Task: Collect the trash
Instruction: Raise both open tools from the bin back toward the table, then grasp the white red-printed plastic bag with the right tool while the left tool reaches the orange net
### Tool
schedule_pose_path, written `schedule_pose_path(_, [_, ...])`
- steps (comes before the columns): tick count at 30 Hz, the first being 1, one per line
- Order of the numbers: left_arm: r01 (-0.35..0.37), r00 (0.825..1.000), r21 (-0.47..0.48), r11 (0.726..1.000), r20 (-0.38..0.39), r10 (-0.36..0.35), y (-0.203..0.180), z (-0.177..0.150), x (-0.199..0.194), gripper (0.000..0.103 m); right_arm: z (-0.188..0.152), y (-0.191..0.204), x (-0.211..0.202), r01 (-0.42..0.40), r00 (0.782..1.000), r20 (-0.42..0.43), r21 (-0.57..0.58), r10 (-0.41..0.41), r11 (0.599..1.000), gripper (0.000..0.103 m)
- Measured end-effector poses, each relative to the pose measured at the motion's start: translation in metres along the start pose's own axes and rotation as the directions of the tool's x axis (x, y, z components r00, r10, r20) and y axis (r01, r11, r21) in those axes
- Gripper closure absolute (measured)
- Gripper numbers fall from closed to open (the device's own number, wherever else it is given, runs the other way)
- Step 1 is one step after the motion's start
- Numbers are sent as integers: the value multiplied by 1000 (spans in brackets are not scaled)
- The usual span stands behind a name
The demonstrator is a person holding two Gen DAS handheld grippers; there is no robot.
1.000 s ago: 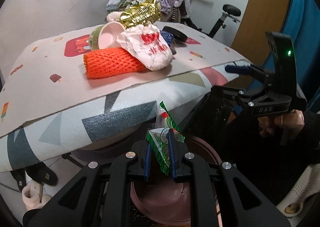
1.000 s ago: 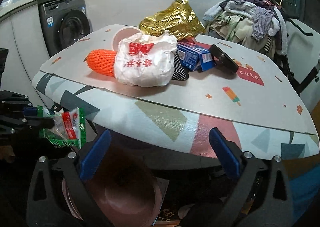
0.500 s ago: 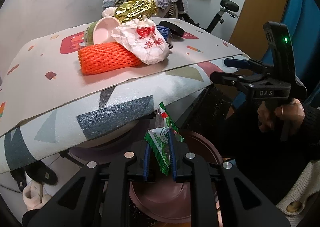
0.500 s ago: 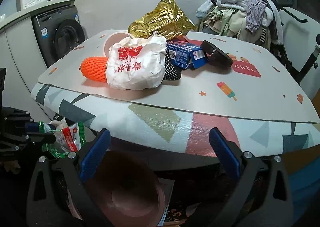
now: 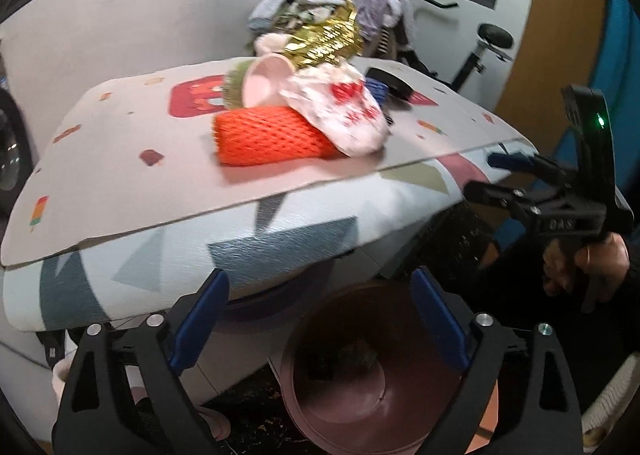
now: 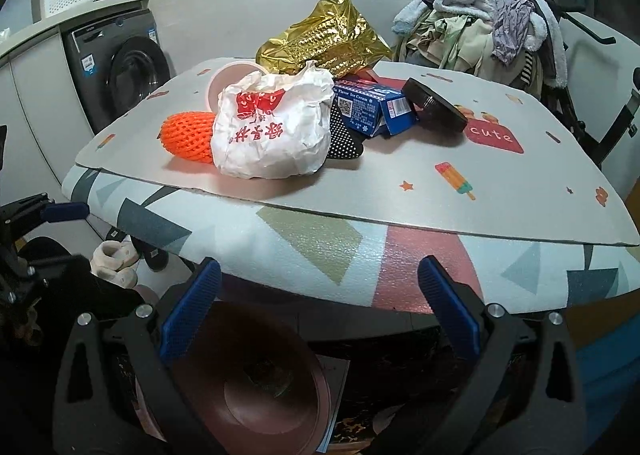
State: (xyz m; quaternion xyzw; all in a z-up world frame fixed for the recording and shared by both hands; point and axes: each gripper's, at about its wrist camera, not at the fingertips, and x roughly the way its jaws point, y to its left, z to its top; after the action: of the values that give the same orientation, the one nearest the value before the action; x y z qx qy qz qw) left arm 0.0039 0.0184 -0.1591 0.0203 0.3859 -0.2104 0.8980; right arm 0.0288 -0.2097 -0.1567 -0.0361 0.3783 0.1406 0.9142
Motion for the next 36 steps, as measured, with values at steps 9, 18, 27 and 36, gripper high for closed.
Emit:
schedule_pose_path(9, [-29, 999, -38, 999, 13, 30, 10, 2, -3, 11, 0, 0, 1, 0, 1000, -3, -1, 0, 1000, 6])
schedule_pose_path(18, [-55, 998, -61, 997, 17, 56, 16, 2, -5, 10, -1, 0, 1, -1, 1000, -2, -1, 1, 1000, 6])
schedule_pose_path(27, [-74, 997, -101, 992, 22, 77, 24, 2, -7, 10, -1, 0, 2, -2, 1000, -6, -1, 2, 1000, 6])
schedule_pose_path(36, [-85, 996, -109, 990, 23, 88, 26, 2, -8, 10, -2, 0, 3, -1, 1000, -13, -2, 1, 1000, 6])
